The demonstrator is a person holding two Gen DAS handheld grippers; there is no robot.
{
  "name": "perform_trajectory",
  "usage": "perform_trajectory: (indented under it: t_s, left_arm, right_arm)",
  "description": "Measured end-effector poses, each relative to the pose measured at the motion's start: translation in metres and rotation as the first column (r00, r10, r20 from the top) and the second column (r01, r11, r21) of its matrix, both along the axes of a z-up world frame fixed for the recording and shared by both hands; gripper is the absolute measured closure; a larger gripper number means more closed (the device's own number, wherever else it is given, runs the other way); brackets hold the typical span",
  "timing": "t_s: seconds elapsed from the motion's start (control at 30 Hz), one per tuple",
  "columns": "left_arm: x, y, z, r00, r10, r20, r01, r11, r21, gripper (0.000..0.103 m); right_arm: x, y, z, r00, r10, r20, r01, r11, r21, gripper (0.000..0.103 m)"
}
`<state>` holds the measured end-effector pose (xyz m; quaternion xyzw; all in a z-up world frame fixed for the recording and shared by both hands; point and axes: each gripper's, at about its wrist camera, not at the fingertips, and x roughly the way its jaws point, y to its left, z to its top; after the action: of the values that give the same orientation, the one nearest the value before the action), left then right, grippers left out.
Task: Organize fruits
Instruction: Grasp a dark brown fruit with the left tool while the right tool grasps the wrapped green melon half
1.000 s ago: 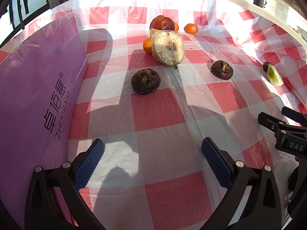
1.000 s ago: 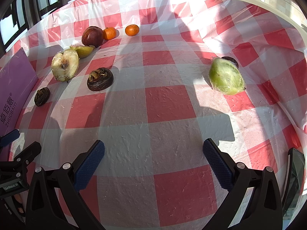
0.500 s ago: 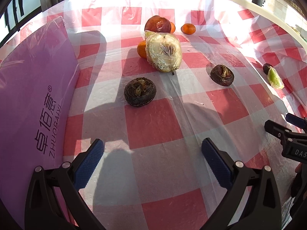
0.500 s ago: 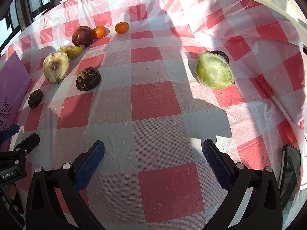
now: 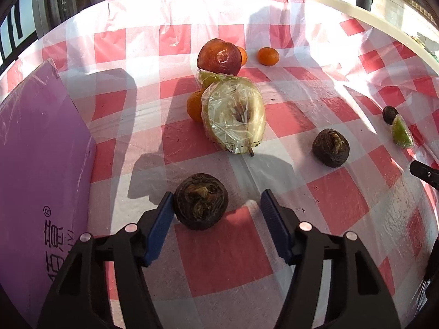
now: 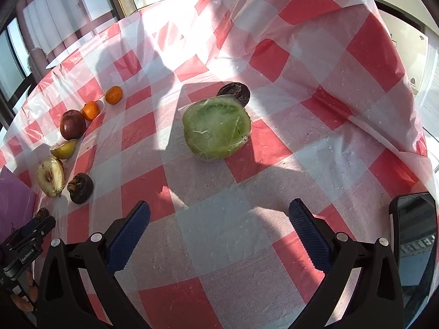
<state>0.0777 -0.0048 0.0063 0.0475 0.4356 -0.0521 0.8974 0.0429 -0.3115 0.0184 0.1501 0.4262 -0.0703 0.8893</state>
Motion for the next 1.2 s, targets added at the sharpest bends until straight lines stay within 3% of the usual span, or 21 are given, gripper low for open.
perform_trajectory:
  t_s: [0.1,0.47,0.53,0.57,0.6,0.63,0.67,0.73,0.87,1.0,1.2]
  left_arm:
    - [0.001,0.001,0.001,1.000,0.000,0.002,0.000,1.000,-0.010,0.042]
    - [0.000,0.005,-0.001,1.000,0.004,-0.014,-0.004,0.999,-0.046,0.041]
    - [0.000,0.009,0.000,1.000,0.015,-0.010,-0.016,0.997,-0.073,0.041]
    - [0.000,0.011,0.001,1.000,0.021,-0.007,-0.022,0.996,-0.083,0.042]
    - [0.000,0.013,0.001,1.000,0.027,-0.005,-0.028,0.996,-0.088,0.046]
    - [0.000,0.014,0.001,0.999,0.041,-0.002,-0.041,0.996,-0.084,0.050]
    - [0.000,0.014,0.001,0.998,0.067,-0.001,-0.067,0.996,-0.063,0.062]
    - [0.001,0.013,0.001,0.997,0.076,-0.001,-0.076,0.996,-0.048,0.065]
    - [0.002,0.016,0.000,0.997,0.079,-0.014,-0.080,0.993,-0.082,0.065]
    - [0.002,0.021,0.002,0.991,0.136,-0.001,-0.136,0.988,-0.071,0.065]
    - [-0.035,0.020,0.017,0.977,0.180,0.116,-0.168,0.980,-0.106,0.065]
  right_arm:
    - [0.015,-0.009,-0.001,1.000,-0.010,0.003,0.010,1.000,0.009,0.006]
    - [0.078,0.006,-0.010,0.995,0.024,-0.094,-0.041,0.982,-0.187,0.007]
    - [0.082,0.009,-0.010,0.995,0.037,-0.087,-0.054,0.979,-0.197,0.011]
    - [0.081,0.009,-0.010,0.996,0.041,-0.077,-0.056,0.978,-0.200,0.018]
    - [0.078,0.009,-0.008,0.997,0.049,-0.059,-0.060,0.978,-0.201,0.033]
    - [0.075,0.010,-0.006,0.998,0.047,-0.042,-0.055,0.976,-0.210,0.040]
    - [0.073,0.010,-0.006,0.998,0.047,-0.034,-0.053,0.976,-0.213,0.046]
    - [0.071,0.013,-0.006,0.999,0.046,-0.028,-0.051,0.973,-0.224,0.046]
    - [0.064,0.007,-0.003,0.999,0.049,0.024,-0.044,0.983,-0.175,0.046]
    - [0.057,-0.006,-0.003,0.997,0.042,0.070,-0.038,0.997,-0.066,0.046]
    - [0.031,-0.003,0.006,0.988,0.078,0.136,-0.081,0.996,0.022,0.046]
